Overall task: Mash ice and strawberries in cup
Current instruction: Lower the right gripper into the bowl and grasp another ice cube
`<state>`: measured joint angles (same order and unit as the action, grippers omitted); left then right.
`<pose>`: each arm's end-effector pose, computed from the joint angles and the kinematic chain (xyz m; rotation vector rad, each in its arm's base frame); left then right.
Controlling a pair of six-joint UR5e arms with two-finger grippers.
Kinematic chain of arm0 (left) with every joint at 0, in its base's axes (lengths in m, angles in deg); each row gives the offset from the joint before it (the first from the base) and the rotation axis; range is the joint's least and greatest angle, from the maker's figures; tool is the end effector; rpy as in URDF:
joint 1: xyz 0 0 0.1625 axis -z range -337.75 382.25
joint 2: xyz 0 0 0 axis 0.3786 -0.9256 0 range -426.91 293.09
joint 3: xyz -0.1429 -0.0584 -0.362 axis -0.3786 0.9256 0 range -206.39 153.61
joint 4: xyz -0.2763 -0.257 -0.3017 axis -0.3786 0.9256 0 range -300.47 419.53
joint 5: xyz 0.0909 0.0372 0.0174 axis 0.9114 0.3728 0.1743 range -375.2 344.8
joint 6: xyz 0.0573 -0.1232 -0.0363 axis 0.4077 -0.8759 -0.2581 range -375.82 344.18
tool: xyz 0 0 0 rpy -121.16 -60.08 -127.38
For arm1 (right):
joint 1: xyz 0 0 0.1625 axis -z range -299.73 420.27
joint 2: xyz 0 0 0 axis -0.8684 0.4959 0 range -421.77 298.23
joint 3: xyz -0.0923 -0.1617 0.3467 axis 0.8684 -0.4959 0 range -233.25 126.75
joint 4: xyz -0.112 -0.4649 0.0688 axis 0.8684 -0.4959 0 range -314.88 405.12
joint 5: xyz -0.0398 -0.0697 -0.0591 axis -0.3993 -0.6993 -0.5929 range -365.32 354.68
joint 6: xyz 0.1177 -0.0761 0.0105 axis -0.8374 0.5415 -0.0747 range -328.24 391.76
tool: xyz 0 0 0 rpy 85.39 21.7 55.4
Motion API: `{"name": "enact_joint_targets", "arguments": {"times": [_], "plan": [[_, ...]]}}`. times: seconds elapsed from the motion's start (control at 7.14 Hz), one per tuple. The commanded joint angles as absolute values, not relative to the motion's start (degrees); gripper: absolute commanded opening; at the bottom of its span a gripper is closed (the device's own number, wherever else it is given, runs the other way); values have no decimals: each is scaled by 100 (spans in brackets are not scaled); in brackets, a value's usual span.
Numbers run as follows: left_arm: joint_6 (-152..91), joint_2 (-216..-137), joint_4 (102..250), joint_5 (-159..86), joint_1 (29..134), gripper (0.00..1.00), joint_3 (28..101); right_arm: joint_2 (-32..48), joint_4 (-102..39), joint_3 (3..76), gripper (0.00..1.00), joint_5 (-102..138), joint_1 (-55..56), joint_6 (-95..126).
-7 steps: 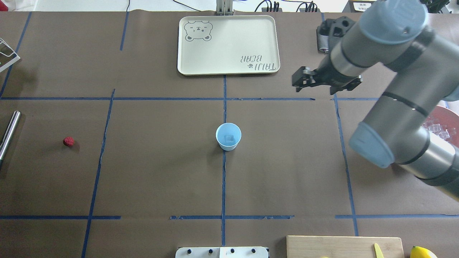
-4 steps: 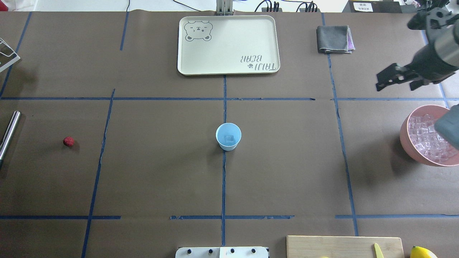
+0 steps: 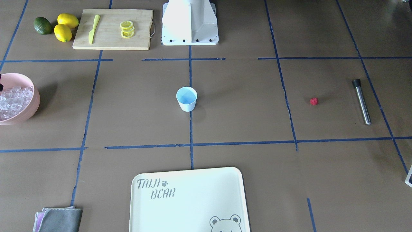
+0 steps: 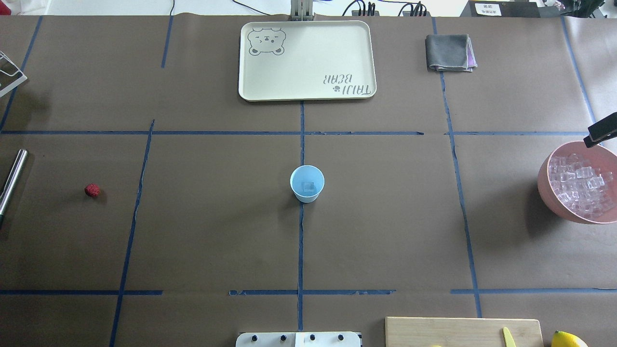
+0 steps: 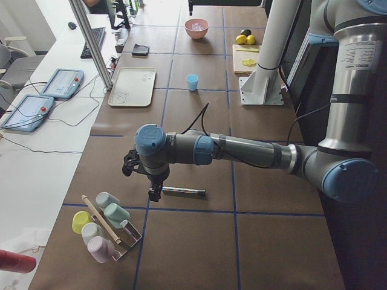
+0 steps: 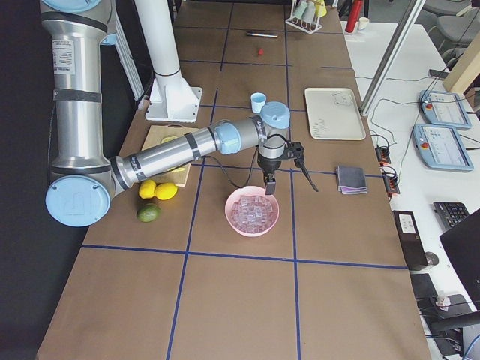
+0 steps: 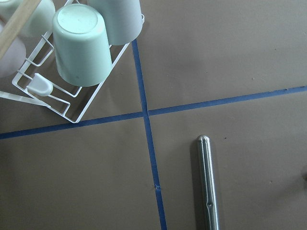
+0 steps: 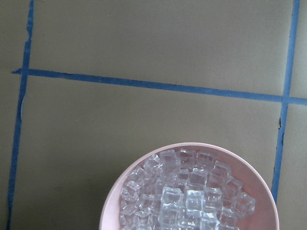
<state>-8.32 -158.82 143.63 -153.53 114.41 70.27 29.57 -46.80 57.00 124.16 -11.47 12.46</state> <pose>-0.0499 -0.5749 0.5753 0.1150 0.8371 0.1073 -0.1328 -0.5429 0.4800 0.0495 -0.7392 -0.0849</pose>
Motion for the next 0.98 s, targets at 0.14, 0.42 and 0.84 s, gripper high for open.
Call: {"name": "enact_joint_targets", "arguments": {"times": [0.14, 0.42, 0.84], "plan": [[-862, -15884, 14364, -15354, 11436, 100, 7029, 3278, -3523, 5152, 99, 12362, -962, 654], [-862, -15884, 14364, -15354, 11436, 100, 7029, 3481, -3522, 5143, 99, 12100, -576, 645], [-862, -15884, 14364, -15354, 11436, 100, 7037, 3526, -3531, 5012, 99, 12010, -442, 654]]}}
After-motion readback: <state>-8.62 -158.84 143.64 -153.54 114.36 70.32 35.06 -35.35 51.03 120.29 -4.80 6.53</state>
